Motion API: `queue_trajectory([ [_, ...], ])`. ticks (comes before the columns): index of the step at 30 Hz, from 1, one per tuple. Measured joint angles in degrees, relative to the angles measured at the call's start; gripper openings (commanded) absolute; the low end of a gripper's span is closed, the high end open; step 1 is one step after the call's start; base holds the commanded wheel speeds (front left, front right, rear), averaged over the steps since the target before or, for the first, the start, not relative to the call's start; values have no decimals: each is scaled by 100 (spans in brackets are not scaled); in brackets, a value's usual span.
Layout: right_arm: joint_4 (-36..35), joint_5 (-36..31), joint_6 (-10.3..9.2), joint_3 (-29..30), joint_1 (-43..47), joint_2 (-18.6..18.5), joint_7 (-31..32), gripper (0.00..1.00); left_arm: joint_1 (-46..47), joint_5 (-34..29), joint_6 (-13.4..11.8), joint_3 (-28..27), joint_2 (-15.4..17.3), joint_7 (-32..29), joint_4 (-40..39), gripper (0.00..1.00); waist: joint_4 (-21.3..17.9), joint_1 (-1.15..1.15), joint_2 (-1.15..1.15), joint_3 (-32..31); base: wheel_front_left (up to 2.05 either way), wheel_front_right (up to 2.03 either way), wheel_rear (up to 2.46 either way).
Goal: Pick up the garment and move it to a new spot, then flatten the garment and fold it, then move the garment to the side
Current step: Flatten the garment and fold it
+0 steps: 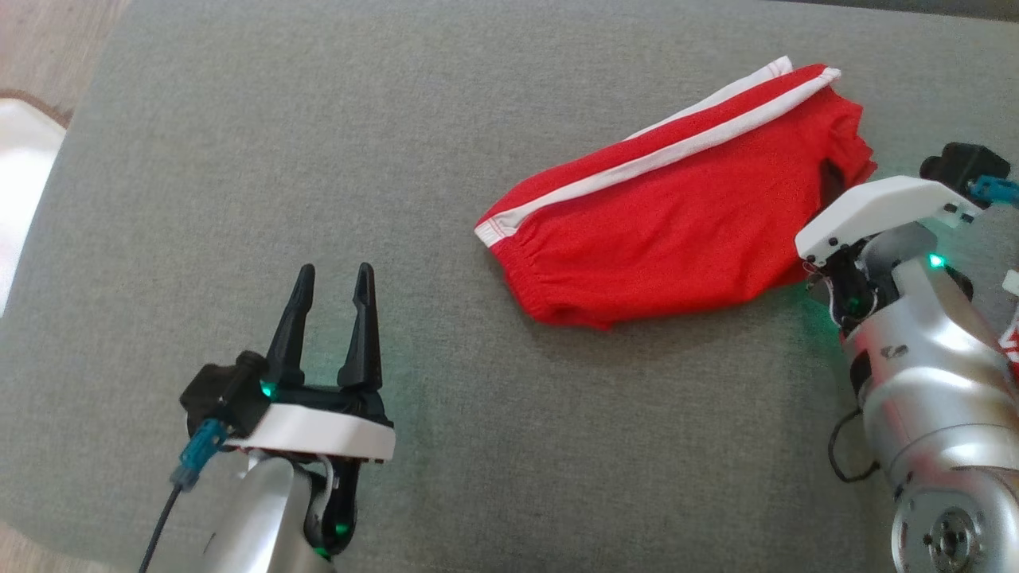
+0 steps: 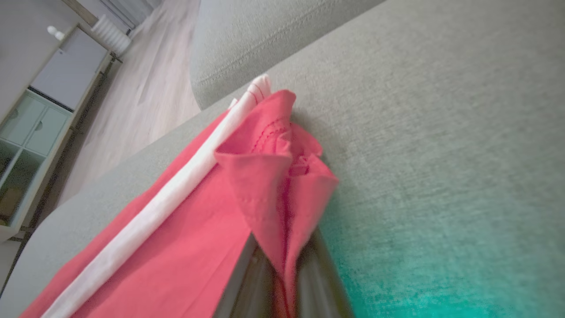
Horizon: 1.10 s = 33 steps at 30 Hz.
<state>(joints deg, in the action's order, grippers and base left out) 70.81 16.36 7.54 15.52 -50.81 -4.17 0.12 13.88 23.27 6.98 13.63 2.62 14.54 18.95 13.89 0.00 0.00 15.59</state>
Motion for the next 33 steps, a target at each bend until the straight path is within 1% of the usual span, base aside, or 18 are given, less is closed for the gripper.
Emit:
queue_trajectory([
  [3, -74, 177, 0, -70, 97, 13, -263, 0, -4, 0, 0, -2, -1, 0, 35, 100, -83, 0, 0, -77, 0, 0, 0],
  [6, -218, 427, 0, -263, 327, 16, -489, 0, -17, 0, 0, -22, -2, 0, 36, 100, -202, 0, 0, -175, 0, 0, 0],
  [10, -489, 1013, 0, -642, 747, 23, -746, 0, -70, -9, 1, -75, -1, 0, 23, 100, -412, 0, 0, -338, 0, 0, 0],
  [15, -945, 1764, 0, -1125, 1469, 30, -1061, 0, -363, -79, 4, -104, 0, -1, -21, 100, -749, -1, 0, -555, 0, 0, 0],
  [20, -1360, 2184, 0, -1192, 2137, 51, -1317, 0, -475, -118, 8, -105, 1, -1, -70, 100, -1061, -1, 0, -787, 0, 0, 0],
  [25, -1704, 2455, 0, -1255, 2498, 62, -1384, 0, -531, -125, 9, -100, 1, -1, -89, 100, -1281, -1, 0, -964, 0, 0, 0],
  [29, -1816, 2616, -1, -1287, 2591, 70, -1392, 0, -631, -167, 10, -86, 1, -1, -102, 100, -1325, -1, 0, -985, 0, 0, 0],
  [33, -1893, 2668, -1, -1307, 2590, 73, -1433, 0, -634, -216, 10, -65, 2, -1, -96, 100, -1272, -1, 0, -961, 0, 0, 0],
])
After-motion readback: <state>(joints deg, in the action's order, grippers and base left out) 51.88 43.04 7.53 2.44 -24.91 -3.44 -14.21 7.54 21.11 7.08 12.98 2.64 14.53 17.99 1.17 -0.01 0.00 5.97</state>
